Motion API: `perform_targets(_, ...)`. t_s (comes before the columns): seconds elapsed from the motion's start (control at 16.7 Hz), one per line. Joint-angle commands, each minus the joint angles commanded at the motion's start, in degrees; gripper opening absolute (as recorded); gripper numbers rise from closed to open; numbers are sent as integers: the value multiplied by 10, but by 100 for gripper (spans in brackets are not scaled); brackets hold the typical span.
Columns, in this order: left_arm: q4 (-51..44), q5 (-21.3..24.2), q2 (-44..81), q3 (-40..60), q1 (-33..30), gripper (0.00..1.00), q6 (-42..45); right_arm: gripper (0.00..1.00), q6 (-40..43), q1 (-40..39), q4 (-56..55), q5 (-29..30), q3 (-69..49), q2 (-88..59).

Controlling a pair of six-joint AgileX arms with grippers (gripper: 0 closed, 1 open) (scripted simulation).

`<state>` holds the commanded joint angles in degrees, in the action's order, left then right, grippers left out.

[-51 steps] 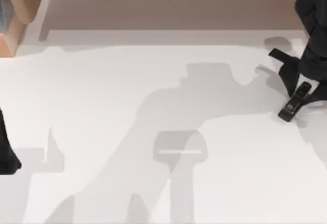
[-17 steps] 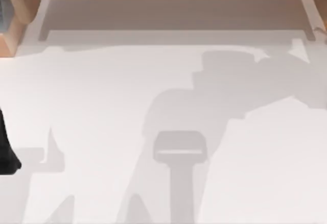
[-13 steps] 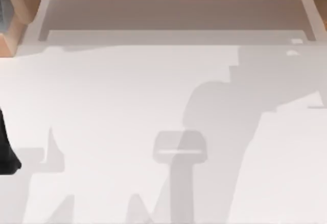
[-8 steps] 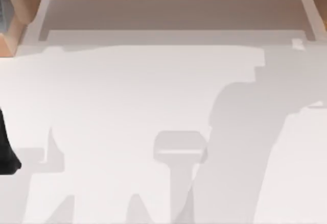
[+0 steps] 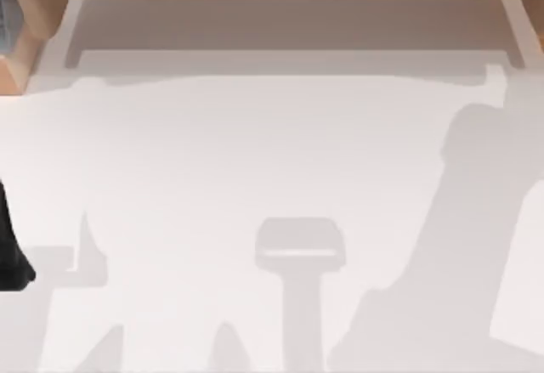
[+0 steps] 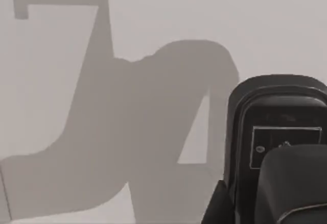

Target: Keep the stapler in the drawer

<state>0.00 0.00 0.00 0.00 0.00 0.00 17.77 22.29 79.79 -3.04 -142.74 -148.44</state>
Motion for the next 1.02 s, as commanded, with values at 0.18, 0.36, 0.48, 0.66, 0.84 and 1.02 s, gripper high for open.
perform_targets(0.18,0,0,0,0,0,100,0,0,29,0,14,2,-20,-24)
perform_targets(0.36,0,0,0,0,0,100,0,0,29,0,14,2,-20,-24)
perform_targets(0.48,0,0,0,0,0,100,0,0,29,2,13,1,-18,-25)
perform_targets(0.66,0,0,0,0,0,100,0,0,59,3,11,-14,-18,-23)
perform_targets(0.84,0,0,0,0,0,100,0,0,105,5,12,-31,-17,-22)
perform_targets(1.02,0,0,0,0,0,100,0,0,135,5,13,-40,-15,-22)
